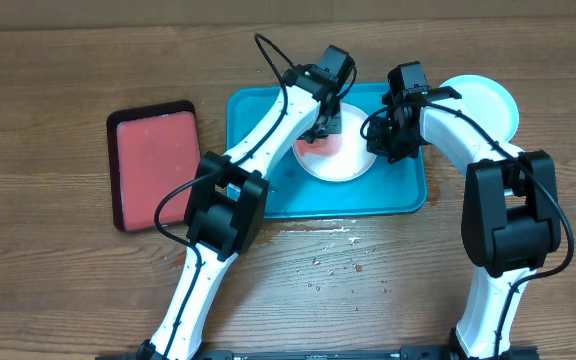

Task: Clean dirty plates on tray and stack at the side
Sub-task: 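Scrub the white plate with the sponge in the left gripper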

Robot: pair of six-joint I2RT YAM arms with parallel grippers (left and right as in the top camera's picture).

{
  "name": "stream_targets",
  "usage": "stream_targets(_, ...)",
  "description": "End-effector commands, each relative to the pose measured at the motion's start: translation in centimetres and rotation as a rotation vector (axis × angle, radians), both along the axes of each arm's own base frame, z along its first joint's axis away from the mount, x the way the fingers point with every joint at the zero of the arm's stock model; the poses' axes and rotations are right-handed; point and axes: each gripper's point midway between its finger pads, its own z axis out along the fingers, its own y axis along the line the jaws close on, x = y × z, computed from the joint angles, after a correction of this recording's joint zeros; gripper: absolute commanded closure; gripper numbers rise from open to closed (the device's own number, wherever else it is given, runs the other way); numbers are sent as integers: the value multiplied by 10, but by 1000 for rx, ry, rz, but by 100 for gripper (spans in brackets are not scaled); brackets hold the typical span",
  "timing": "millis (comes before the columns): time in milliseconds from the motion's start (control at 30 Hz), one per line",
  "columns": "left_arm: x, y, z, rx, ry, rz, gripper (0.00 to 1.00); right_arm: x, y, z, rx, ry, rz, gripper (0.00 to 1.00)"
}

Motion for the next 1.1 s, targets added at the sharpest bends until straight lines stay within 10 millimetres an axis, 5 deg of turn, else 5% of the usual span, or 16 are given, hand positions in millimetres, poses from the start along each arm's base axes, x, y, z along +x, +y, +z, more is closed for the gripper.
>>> stream_targets(0,27,58,21,226,-122,108,96,-2,-8,0,-26,4,-8,96)
stream_targets(267,43,52,71,89,-157,143,96,-3,-8,6,-29,11,0,96)
stream_targets(467,33,-20,85,-376,-18,11,96,3,-7,13,-30,-10,24,96)
stream_targets(600,21,-41,71,-462,52,-31,96,4,-6,14,-27,-14,21,96)
stream_targets(867,-8,-79,12,-439,100,-103,96,4,-5,14,-21,-15,23,96)
stream_targets(1067,-5,-56,-10,-329,83,-40,96,4,-5,14,-21,-13,23,96)
